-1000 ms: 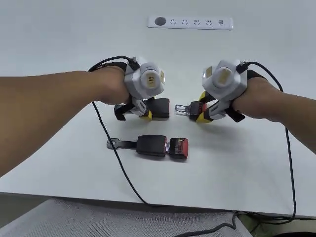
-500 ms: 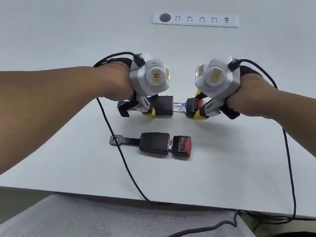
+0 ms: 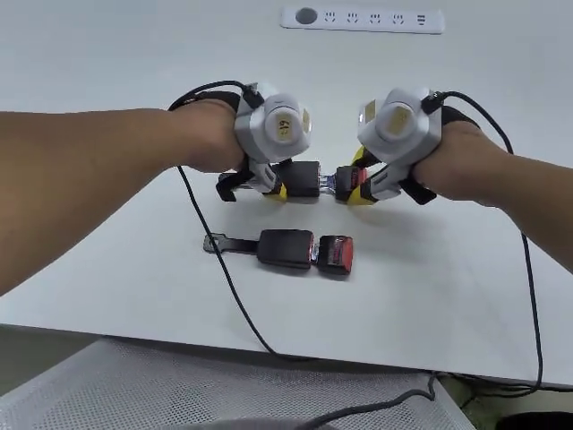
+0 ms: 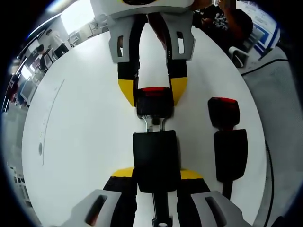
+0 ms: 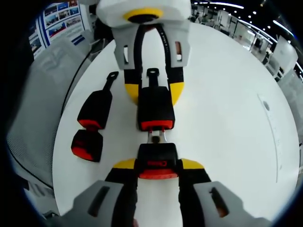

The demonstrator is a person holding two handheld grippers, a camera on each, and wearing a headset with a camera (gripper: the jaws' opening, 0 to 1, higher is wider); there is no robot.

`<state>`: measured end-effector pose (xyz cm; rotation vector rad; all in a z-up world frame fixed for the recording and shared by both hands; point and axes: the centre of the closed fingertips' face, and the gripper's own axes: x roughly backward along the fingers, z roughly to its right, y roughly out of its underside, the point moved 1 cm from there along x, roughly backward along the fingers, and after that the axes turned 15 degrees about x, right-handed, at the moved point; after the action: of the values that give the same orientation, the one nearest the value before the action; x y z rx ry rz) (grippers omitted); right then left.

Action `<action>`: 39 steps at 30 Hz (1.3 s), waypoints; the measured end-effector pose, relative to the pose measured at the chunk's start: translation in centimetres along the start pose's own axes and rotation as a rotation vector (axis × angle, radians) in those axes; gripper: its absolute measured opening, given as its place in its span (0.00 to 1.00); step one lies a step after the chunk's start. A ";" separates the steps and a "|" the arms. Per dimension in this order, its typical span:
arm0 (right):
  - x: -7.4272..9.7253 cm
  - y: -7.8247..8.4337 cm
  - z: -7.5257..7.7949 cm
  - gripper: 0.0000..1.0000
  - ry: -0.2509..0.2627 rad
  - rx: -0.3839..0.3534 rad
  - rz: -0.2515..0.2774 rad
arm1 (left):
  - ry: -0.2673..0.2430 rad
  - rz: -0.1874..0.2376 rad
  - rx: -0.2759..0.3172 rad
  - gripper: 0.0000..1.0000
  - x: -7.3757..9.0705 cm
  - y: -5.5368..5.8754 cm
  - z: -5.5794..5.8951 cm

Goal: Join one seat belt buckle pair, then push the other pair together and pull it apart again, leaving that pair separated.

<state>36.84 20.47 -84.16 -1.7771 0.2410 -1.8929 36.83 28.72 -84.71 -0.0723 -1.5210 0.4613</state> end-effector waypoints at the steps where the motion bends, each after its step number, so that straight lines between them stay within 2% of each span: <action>1: 0.0 -0.1 0.0 0.32 0.001 -0.001 0.000 | 0.000 -0.002 -0.001 0.32 0.0 0.0 0.0; 7: -0.3 -0.4 0.3 0.32 0.002 -0.017 0.022 | 0.006 0.005 0.000 0.32 0.0 0.1 0.0; 9: -1.0 -2.2 0.3 0.31 -0.012 -0.067 0.086 | 0.009 0.005 0.001 0.31 0.0 0.1 0.1; 10: -1.2 -1.6 0.6 0.31 -0.004 0.005 -0.004 | 0.006 0.000 0.000 0.31 0.0 0.1 0.1; 11: -1.3 -1.8 0.6 0.31 -0.006 0.010 -0.006 | 0.006 -0.009 0.018 0.31 0.0 0.2 0.0; 12: -1.3 -1.9 0.6 0.31 -0.012 -0.012 0.010 | 0.008 -0.008 0.014 0.31 0.0 0.2 0.0; 16: -1.2 -1.5 0.5 0.31 -0.006 -0.012 0.036 | 0.007 -0.009 0.008 0.31 0.0 0.1 0.1; 35: -1.2 -1.5 0.2 0.33 0.007 -0.008 0.037 | 0.009 0.025 0.027 0.31 0.0 0.1 -0.1; 39: -1.0 -1.3 0.1 0.33 0.002 -0.015 0.032 | 0.014 0.017 0.026 0.32 0.0 0.0 -0.1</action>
<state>36.63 22.01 -84.39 -1.7706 0.2835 -1.8750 36.94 28.78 -84.73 -0.0684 -1.5010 0.4926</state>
